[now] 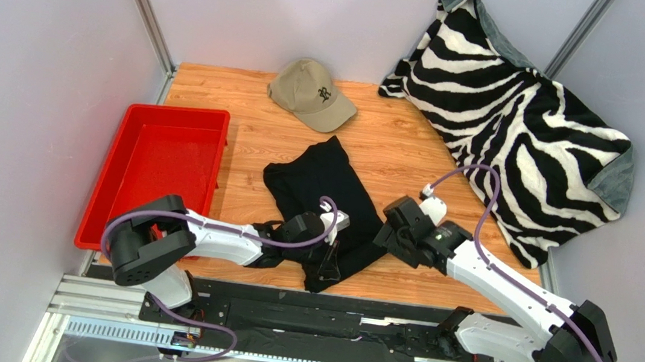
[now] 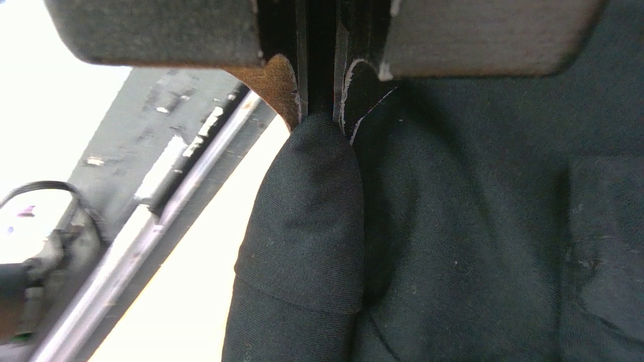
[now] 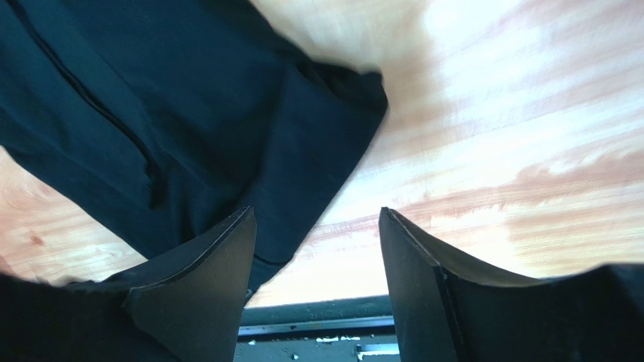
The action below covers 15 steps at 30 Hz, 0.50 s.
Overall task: Roll the t-shirts
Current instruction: Roll the T-shirt to the center of the board.
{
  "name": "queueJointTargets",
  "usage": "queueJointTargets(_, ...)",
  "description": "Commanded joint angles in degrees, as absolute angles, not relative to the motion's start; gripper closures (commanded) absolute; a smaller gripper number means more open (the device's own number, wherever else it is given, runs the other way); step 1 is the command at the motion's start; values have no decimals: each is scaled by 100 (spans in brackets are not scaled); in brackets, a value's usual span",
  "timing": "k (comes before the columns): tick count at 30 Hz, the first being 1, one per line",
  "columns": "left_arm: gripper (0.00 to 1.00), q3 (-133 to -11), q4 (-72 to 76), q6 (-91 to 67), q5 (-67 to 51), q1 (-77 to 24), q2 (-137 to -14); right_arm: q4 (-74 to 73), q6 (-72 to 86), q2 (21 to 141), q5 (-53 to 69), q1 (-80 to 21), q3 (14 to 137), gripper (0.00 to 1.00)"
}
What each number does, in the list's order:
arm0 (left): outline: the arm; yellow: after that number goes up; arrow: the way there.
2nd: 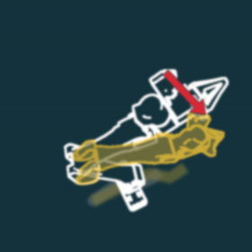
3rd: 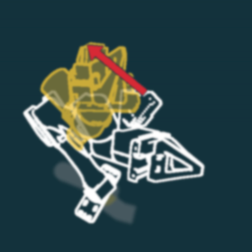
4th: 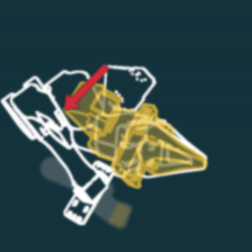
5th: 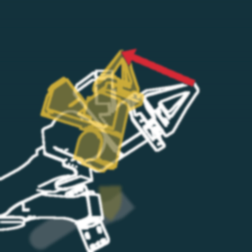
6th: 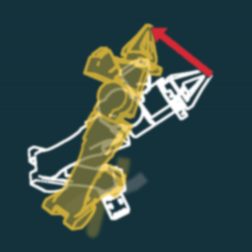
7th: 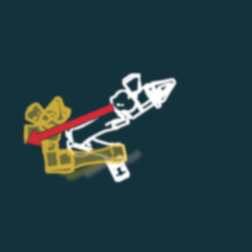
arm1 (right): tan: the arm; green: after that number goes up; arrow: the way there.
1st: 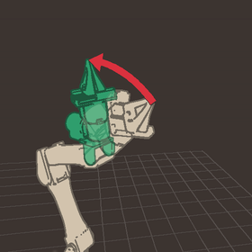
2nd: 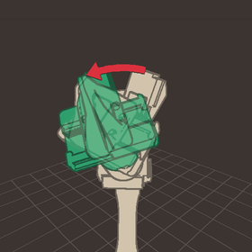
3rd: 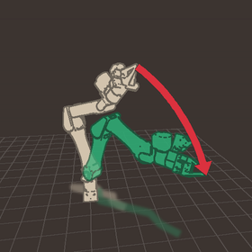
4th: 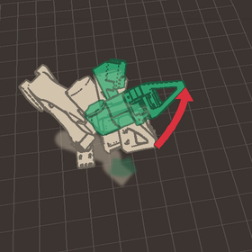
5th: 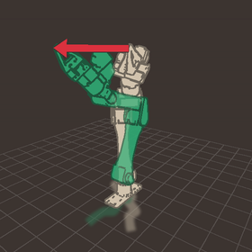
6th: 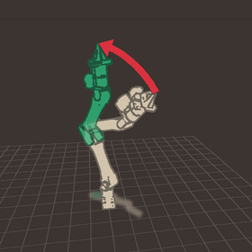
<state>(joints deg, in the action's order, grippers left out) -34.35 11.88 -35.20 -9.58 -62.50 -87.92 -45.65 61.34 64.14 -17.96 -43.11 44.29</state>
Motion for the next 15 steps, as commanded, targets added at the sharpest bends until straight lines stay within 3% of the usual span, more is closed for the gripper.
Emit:
queueJointTargets(1,97,-3156,2029,-4253,-2521,-5872,-9096,-3711,7127,6004,-2118,-4675,3790,36)
queueJointTargets(15,97,-2997,2733,-4834,-3489,-5432,-9756,-2716,7400,6108,-2927,-4975,3033,39)
